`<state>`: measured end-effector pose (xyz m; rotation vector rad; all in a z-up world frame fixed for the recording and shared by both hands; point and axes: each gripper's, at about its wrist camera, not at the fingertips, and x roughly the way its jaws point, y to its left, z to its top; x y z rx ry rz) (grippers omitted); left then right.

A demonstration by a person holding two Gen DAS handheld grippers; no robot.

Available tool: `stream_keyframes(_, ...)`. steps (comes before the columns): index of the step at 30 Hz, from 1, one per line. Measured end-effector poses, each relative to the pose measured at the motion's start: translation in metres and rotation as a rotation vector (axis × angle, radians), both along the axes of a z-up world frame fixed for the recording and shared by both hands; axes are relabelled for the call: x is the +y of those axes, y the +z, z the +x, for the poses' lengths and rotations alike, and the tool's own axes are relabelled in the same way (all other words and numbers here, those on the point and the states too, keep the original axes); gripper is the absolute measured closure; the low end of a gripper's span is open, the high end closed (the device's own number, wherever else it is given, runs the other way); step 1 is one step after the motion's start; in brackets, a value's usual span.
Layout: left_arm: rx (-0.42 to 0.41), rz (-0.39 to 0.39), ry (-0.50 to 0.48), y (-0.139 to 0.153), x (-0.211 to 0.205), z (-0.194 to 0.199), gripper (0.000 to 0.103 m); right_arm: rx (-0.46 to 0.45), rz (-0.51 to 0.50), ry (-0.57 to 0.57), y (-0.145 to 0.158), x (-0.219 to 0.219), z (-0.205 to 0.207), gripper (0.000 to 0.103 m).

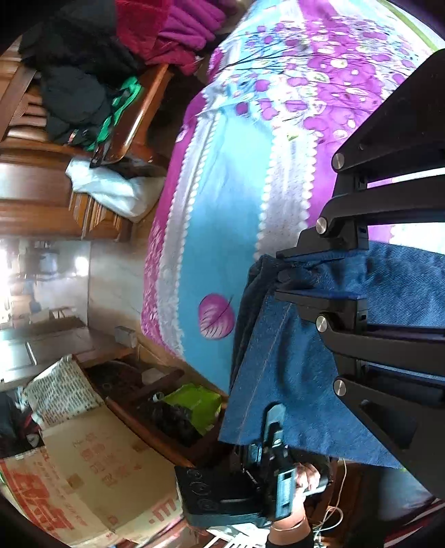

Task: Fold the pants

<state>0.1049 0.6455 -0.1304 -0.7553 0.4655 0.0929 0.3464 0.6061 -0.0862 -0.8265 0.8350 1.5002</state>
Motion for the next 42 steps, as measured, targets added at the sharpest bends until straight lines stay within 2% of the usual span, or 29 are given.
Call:
stream_keyframes(2,-0.036,-0.039,0.004,0.001,0.004,0.0,0.092,-0.009,-0.001,-0.014,-0.001,-0.004,0.001,0.087)
stream_keyframes(5,-0.056,0.008,0.005,0.009,-0.003,0.0,0.095,-0.01,-0.003,-0.029,-0.002,-0.005,0.003,0.087)
stream_keyframes(10,-0.067,0.011,0.021,0.011,-0.003,-0.001,0.097,-0.056,-0.009,-0.022,-0.002,-0.003,0.0,0.087)
stream_keyframes(13,-0.072,0.058,0.026,0.022,-0.013,-0.001,0.097,-0.076,0.011,-0.029,0.01,-0.01,-0.003,0.087)
stream_keyframes(16,-0.098,0.123,-0.014,0.047,-0.031,0.0,0.097,-0.074,0.047,-0.06,0.036,-0.036,-0.004,0.087)
stream_keyframes(19,-0.119,0.254,-0.111,0.082,-0.068,0.002,0.097,-0.075,0.093,-0.11,0.072,-0.086,-0.007,0.087)
stream_keyframes(23,-0.134,0.418,-0.329,0.123,-0.147,0.005,0.097,-0.068,0.14,-0.224,0.115,-0.189,-0.017,0.087)
stream_keyframes(27,-0.133,0.498,-0.572,0.141,-0.24,0.009,0.097,-0.062,0.125,-0.381,0.129,-0.315,-0.034,0.087)
stream_keyframes(29,-0.137,0.532,-0.715,0.141,-0.294,0.01,0.096,-0.027,0.096,-0.489,0.117,-0.382,-0.044,0.087)
stream_keyframes(31,-0.097,0.554,-0.854,0.131,-0.343,0.014,0.096,-0.033,0.033,-0.57,0.093,-0.443,-0.058,0.087)
stream_keyframes(33,-0.044,0.564,-0.997,0.113,-0.395,0.019,0.096,-0.003,-0.01,-0.646,0.063,-0.494,-0.068,0.087)
stream_keyframes(35,0.015,0.609,-1.117,0.084,-0.447,0.019,0.092,0.005,-0.071,-0.713,0.028,-0.53,-0.073,0.087)
stream_keyframes(37,0.092,0.705,-1.168,0.056,-0.488,0.019,0.089,0.009,-0.084,-0.758,0.005,-0.55,-0.075,0.09)
stream_keyframes(39,0.122,0.797,-1.165,0.039,-0.51,0.019,0.088,0.003,-0.058,-0.764,-0.001,-0.559,-0.076,0.09)
stream_keyframes(40,0.13,0.802,-1.155,0.039,-0.513,0.021,0.088,-0.004,-0.039,-0.753,0.001,-0.563,-0.076,0.091)
stream_keyframes(42,0.151,0.74,-1.127,0.047,-0.509,0.03,0.088,-0.027,-0.006,-0.733,0.005,-0.565,-0.075,0.091)
